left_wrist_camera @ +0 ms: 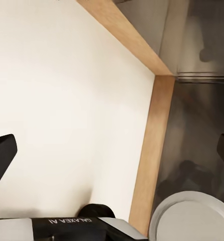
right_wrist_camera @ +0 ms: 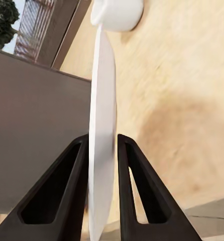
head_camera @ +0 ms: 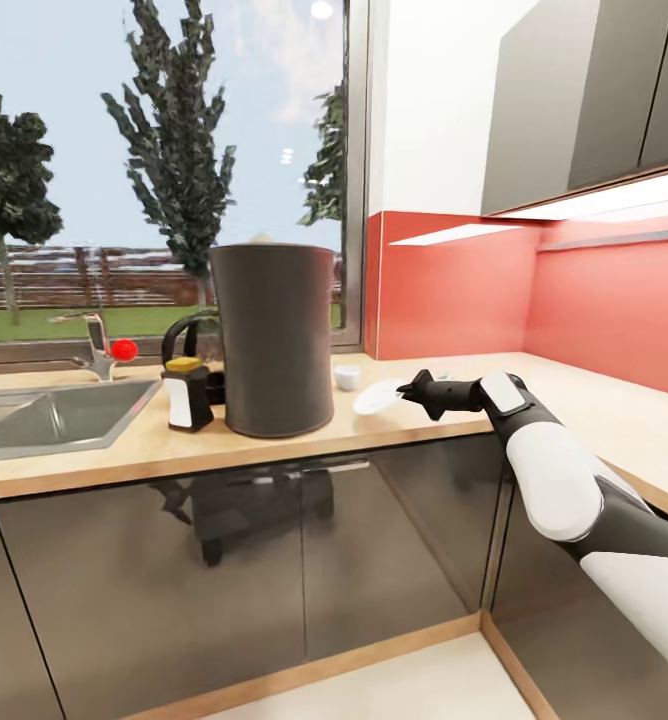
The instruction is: Set up a coffee station on the kitchen countertop: keep the coffee maker on the countertop, move the bottle of coffee from the kitchen shelf to the counter next to the coffee maker, place a paper coffee filter on top of the coffee maker, put the saucer next to the coffee maker with the coffee cup on the saucer, and place the electric kettle next to the coffee maker.
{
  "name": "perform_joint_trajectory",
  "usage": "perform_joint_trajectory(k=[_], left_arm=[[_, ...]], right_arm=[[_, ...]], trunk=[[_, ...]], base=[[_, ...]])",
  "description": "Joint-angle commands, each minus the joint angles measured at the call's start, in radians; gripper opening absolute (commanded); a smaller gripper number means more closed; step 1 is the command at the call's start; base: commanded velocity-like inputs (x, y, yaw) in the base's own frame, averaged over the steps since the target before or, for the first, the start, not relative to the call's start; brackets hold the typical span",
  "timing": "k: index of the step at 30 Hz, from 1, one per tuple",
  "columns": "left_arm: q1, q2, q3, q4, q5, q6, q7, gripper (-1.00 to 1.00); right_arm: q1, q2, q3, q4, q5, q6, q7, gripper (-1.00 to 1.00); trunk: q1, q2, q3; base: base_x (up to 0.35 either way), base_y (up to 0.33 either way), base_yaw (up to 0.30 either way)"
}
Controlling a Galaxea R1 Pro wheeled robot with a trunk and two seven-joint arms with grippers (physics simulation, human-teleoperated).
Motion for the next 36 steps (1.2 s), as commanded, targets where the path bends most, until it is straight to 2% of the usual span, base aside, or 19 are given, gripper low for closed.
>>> perform_joint_trajectory(k=[1,9,16,34,36], left_arm=[[0.000,0.000,0.008,0.000,-0.004,0.010,-0.003,1.00],[0.000,0.000,0.008,-0.001,-0.004,0.010,-0.003,1.00],[0.000,0.000,0.008,0.000,-0.004,0.010,-0.003,1.00],[0.000,0.000,0.008,-0.001,-0.004,0.010,-0.003,1.00],[0.000,0.000,0.008,-0.001,-0.004,0.010,-0.003,1.00]], right_arm=[[-0.001,0.000,-0.006,-0.001,0.008,0.004,0.008,-1.00],[-0.001,0.010,-0.006,0.000,0.010,0.001,0.007,-1.00],[-0.001,0.015,-0.006,0.000,0.011,-0.002,-0.024,-1.00],[-0.001,0.017,-0.005,0.001,0.012,-0.002,-0.029,-1.00],[-0.001,0.017,-0.005,0.001,0.012,-0.002,-0.029,-1.00]], trunk=[[0.000,-0.001,-0.001],[0.000,-0.001,-0.001],[0.000,-0.001,-0.001],[0.000,-0.001,-0.001],[0.008,-0.015,-0.007]], base=[[0.050,0.000,0.000],[0.122,0.000,0.000],[0.010,0.000,0.000],[0.000,0.000,0.000],[0.000,0.000,0.000]])
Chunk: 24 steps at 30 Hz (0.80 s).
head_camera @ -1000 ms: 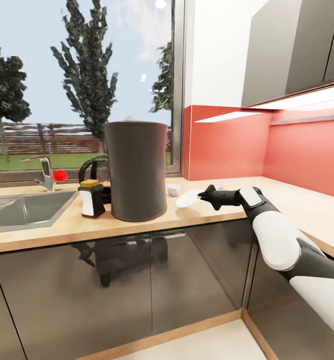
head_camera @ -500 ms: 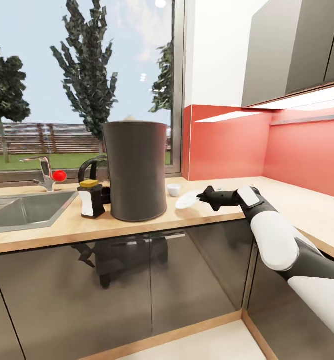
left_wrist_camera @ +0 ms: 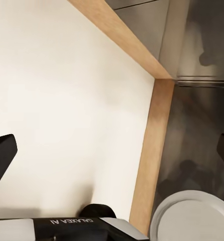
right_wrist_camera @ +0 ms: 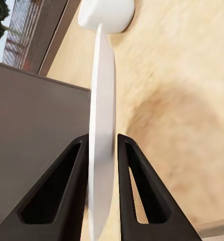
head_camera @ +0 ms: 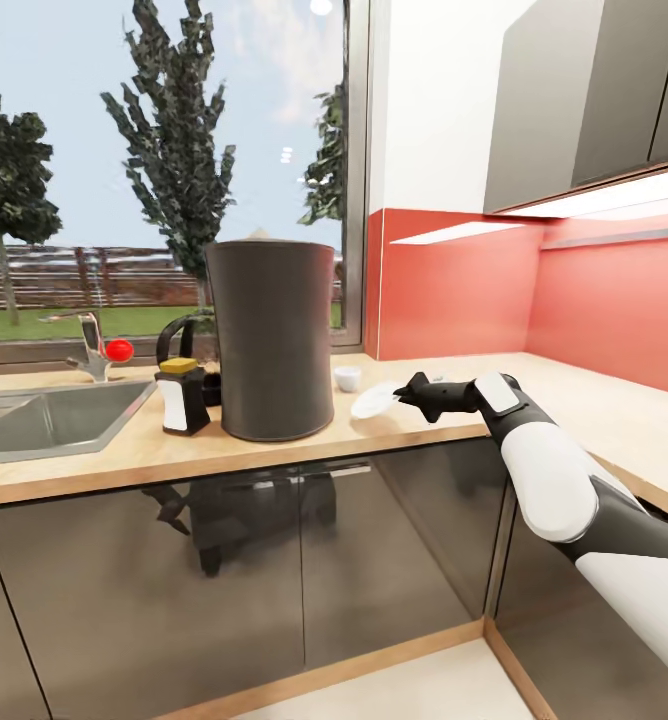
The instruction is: Set up a coffee station on the kitchen countertop: keep the coffee maker on the countertop, move the bottle of coffee from the kitchen shelf to the counter next to the coffee maker, place a paper coffee filter on top of the coffee maker, put the saucer next to the coffee maker with the coffee cup on the saucer, and place the electric kettle next to the coffee maker.
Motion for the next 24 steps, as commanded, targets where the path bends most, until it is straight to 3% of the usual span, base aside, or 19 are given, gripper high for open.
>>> perform_joint_trajectory(k=[1,5,24], left_arm=[[0.000,0.000,0.008,0.000,-0.004,0.010,-0.003,1.00],[0.000,0.000,0.008,0.000,-0.004,0.010,-0.003,1.00],[0.000,-0.006,0.008,0.000,-0.004,0.010,-0.003,1.00]], right_arm=[[-0.001,0.001,-0.008,-0.001,0.006,0.005,0.007,-1.00],[-0.001,0.001,-0.008,-0.001,0.007,0.005,0.007,-1.00],[0.001,0.001,-0.008,-0.001,0.007,0.004,0.006,-1.00]], trunk=[[0.004,-0.008,-0.004],[0.019,-0.036,-0.017],[0.019,-0.036,-0.017]], base=[[0.000,0.000,0.000],[0.000,0.000,0.000],[0.048,0.000,0.000]])
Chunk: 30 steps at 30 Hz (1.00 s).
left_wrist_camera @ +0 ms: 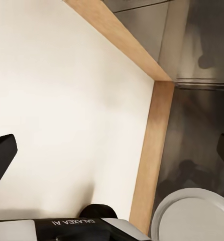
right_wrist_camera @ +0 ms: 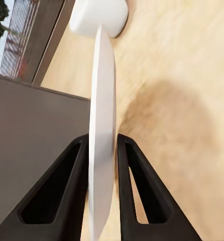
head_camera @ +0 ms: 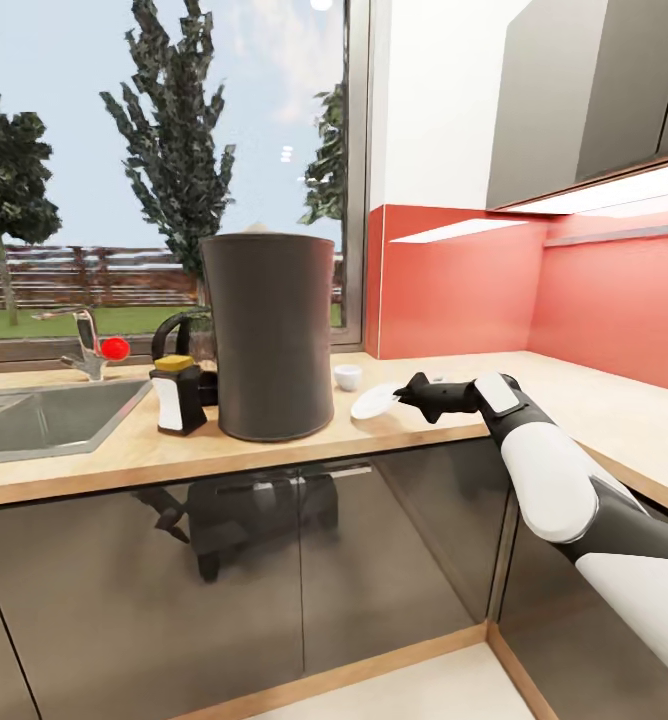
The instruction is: Set up a coffee station on the kitchen countertop: keep the coffee maker on the countertop, move the bottle of coffee from the kitchen shelf to the counter next to the coffee maker, place a paper coffee filter on top of the coffee maker, put the saucer next to the coffee maker with the coffee cup on the saucer, and place the electric kettle next to the coffee maker.
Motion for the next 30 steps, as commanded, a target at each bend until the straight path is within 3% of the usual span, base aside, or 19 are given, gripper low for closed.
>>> perform_joint_trajectory(k=[1,30], left_arm=[[0.000,0.000,0.008,0.000,-0.004,0.010,-0.003,1.00],[0.000,0.000,0.008,0.000,-0.004,0.009,-0.002,1.00]], right_arm=[[-0.001,0.001,-0.008,-0.001,0.008,0.004,0.006,-1.00],[-0.001,0.001,-0.006,-0.001,0.010,0.003,0.006,-1.00]], trunk=[[0.000,-0.001,-0.001],[0.000,-0.001,-0.001]], base=[[0.093,0.000,0.000],[0.045,0.000,0.000]])
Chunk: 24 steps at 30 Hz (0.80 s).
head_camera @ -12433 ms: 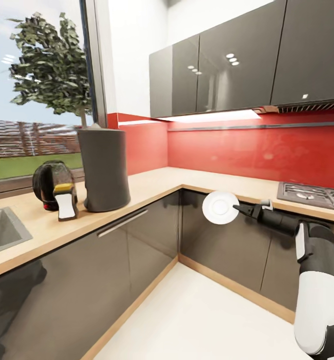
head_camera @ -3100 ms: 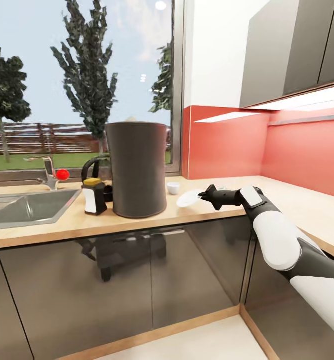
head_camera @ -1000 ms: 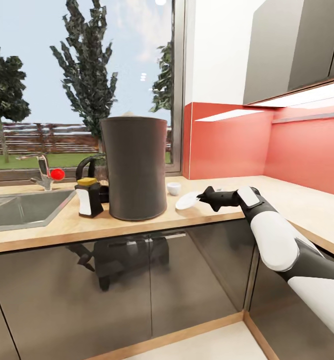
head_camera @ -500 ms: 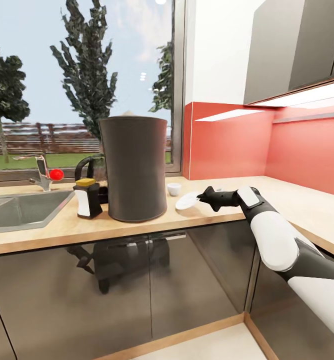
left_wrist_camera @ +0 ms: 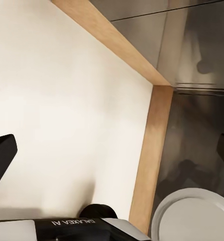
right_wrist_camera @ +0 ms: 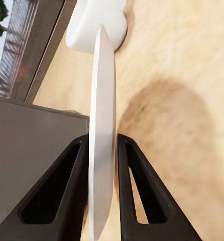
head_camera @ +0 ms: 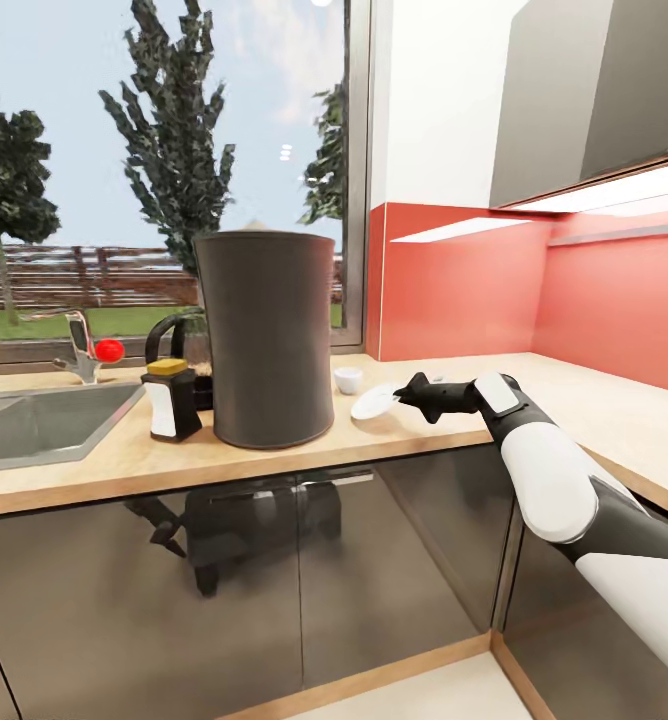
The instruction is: Set up a coffee station on the kitchen countertop: keep the coffee maker on the countertop, move the bottle of coffee from the kitchen shelf to the counter next to the coffee maker, place a paper coffee filter on top of the coffee maker, put the saucer next to the coffee maker with the coffee cup on the saucer, and place the electric kettle next to the coffee maker.
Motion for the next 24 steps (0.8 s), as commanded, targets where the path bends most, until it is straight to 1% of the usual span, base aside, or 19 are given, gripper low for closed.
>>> perform_joint_trajectory(k=[1,3,7,10,16,19,23,24], left_arm=[[0.000,0.000,0.008,0.000,-0.004,0.010,-0.003,1.00],[0.000,0.000,0.008,0.000,-0.004,0.011,-0.002,1.00],[0.000,0.000,0.008,0.000,-0.004,0.011,-0.003,1.00],[0.000,0.000,0.008,0.000,-0.004,0.011,-0.003,1.00],[0.000,0.000,0.008,0.000,-0.004,0.010,-0.003,1.00],[0.000,0.000,0.008,0.000,-0.004,0.010,-0.003,1.00],[0.000,0.000,0.008,0.000,-0.004,0.010,-0.003,1.00],[0.000,0.000,0.008,0.000,-0.004,0.011,-0.003,1.00]], right_arm=[[-0.001,0.001,-0.008,-0.001,0.008,0.005,0.007,-1.00],[-0.001,0.001,-0.008,-0.001,0.008,0.005,0.007,-1.00],[-0.001,0.001,-0.008,-0.001,0.009,0.004,0.007,-1.00],[-0.001,0.001,-0.008,-0.001,0.009,0.004,0.007,-1.00],[-0.001,0.001,-0.008,-0.001,0.009,0.004,0.007,-1.00],[-0.001,0.001,-0.008,-0.001,0.009,0.004,0.007,-1.00],[-0.001,0.001,-0.008,-0.001,0.009,0.004,0.007,-1.00],[-0.001,0.001,-0.008,-0.001,0.009,0.004,0.007,-1.00]], trunk=[[0.004,-0.008,-0.004],[0.011,-0.022,-0.011],[0.011,-0.022,-0.011],[0.023,-0.043,-0.020],[0.023,-0.043,-0.020],[0.034,-0.064,-0.029],[0.034,-0.064,-0.029],[0.038,-0.071,-0.033]], base=[[0.002,0.000,0.000],[0.001,0.000,0.000],[0.000,0.000,0.000],[0.000,0.000,0.000],[0.000,0.000,0.000],[0.000,0.000,0.000],[0.000,0.000,0.000],[0.000,0.000,0.000]])
